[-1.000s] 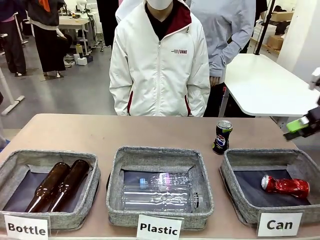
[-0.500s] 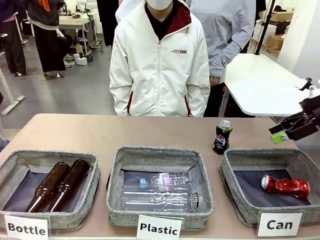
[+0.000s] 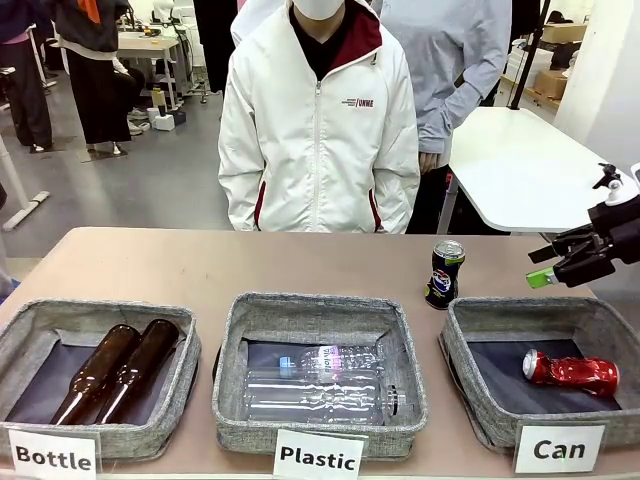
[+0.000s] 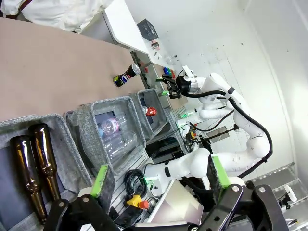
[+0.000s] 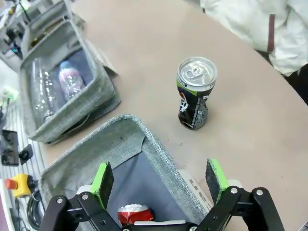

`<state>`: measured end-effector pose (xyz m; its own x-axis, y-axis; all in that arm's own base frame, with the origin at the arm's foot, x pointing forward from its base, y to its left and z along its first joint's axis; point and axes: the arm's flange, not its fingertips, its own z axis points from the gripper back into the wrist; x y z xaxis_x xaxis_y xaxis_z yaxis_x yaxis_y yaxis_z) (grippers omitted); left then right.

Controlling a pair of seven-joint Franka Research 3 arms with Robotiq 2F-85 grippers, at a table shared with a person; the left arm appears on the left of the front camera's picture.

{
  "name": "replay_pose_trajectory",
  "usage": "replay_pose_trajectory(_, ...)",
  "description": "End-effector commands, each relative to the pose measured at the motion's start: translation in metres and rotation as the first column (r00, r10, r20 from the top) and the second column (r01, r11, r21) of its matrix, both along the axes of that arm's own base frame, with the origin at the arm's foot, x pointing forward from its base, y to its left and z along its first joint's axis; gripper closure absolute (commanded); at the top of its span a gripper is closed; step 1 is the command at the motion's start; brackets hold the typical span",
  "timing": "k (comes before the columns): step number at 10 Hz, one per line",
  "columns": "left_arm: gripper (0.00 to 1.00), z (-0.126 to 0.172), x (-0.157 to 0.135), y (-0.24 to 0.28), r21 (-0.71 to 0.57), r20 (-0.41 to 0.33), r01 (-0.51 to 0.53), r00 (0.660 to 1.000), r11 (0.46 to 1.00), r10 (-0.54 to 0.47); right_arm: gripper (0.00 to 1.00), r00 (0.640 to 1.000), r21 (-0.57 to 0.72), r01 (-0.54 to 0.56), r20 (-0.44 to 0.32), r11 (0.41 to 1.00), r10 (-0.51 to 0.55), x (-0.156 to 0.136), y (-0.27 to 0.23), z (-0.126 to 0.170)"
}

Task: Sort the can waste into the basket.
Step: Pick up the can waste from the table and place it in the right Fabric basket.

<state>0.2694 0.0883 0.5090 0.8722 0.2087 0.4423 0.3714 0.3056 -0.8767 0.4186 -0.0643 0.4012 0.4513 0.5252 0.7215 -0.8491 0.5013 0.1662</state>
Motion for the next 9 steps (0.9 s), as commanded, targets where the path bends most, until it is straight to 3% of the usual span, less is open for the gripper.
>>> replay_pose_trajectory(1,0.00,0.003,0.000,-0.001,-0.013,0.015,0.003,1.000,1.000,-0.002,0.00,1.000,0.006,0.010,0.005,1.000,-0.010,0.001,0.000,0.001)
replay_pose_trajectory(2,0.00,0.003,0.000,-0.001,-0.013,0.015,0.003,1.000,1.000,-0.002,0.00,0.992,-0.036,-0.125,-0.031,0.991,0.124,0.001,0.007,-0.007)
replay_pose_trajectory(3,0.00,0.003,0.000,-0.001,-0.013,0.015,0.003,1.000,1.000,-0.002,0.00,0.979,0.001,-0.204,0.004,0.979,0.204,0.021,-0.003,-0.006)
replay_pose_trajectory(6,0.00,0.003,0.000,-0.001,-0.013,0.015,0.003,1.000,1.000,-0.002,0.00,0.942,-0.017,-0.319,0.101,0.947,0.319,0.070,-0.015,-0.019)
replay_pose_trajectory(7,0.00,0.003,0.000,-0.001,-0.013,0.015,0.003,1.000,1.000,-0.002,0.00,0.909,-0.009,-0.402,0.112,0.916,0.401,0.084,-0.014,-0.025)
replay_pose_trajectory(9,0.00,0.003,0.000,-0.001,-0.013,0.015,0.003,1.000,1.000,-0.002,0.00,0.881,-0.040,-0.434,0.190,0.900,0.433,0.102,-0.013,-0.036)
